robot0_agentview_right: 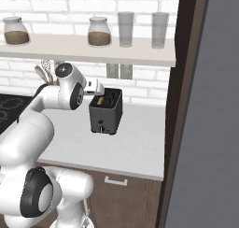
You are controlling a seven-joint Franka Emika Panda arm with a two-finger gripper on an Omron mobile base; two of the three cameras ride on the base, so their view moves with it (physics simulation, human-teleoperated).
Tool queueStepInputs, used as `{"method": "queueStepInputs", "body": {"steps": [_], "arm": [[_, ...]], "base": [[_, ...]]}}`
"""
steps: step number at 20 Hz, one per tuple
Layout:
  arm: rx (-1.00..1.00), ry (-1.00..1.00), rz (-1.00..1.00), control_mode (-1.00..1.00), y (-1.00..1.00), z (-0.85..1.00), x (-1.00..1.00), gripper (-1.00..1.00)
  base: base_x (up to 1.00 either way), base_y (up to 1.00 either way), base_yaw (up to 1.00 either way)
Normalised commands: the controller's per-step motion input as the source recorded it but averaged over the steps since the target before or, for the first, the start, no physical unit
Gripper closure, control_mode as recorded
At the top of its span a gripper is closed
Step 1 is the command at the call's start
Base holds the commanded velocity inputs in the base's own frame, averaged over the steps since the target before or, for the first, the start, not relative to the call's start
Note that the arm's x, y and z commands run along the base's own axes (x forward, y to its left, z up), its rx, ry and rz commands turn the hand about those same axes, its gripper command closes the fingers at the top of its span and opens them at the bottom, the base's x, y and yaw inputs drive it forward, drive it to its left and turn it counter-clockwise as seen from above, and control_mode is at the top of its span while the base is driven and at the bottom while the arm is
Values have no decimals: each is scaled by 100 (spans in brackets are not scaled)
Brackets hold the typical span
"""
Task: Start the toaster. Once the lever pops up, take the bread to the plate on the dining counter.
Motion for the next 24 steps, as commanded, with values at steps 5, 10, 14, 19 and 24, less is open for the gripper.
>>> {"method": "queueStepInputs", "body": {"steps": [5,10,14,19,24], "arm": [[0,0,0,-100,0,0,0,-100],[0,0,0,-100,0,0,0,-100],[0,0,0,-100,0,0,0,-100],[0,0,0,-100,0,0,0,-100],[0,0,0,-100,0,0,0,-100]], "base": [[0,0,0],[0,0,0],[0,0,0],[0,0,0],[0,0,0]]}}
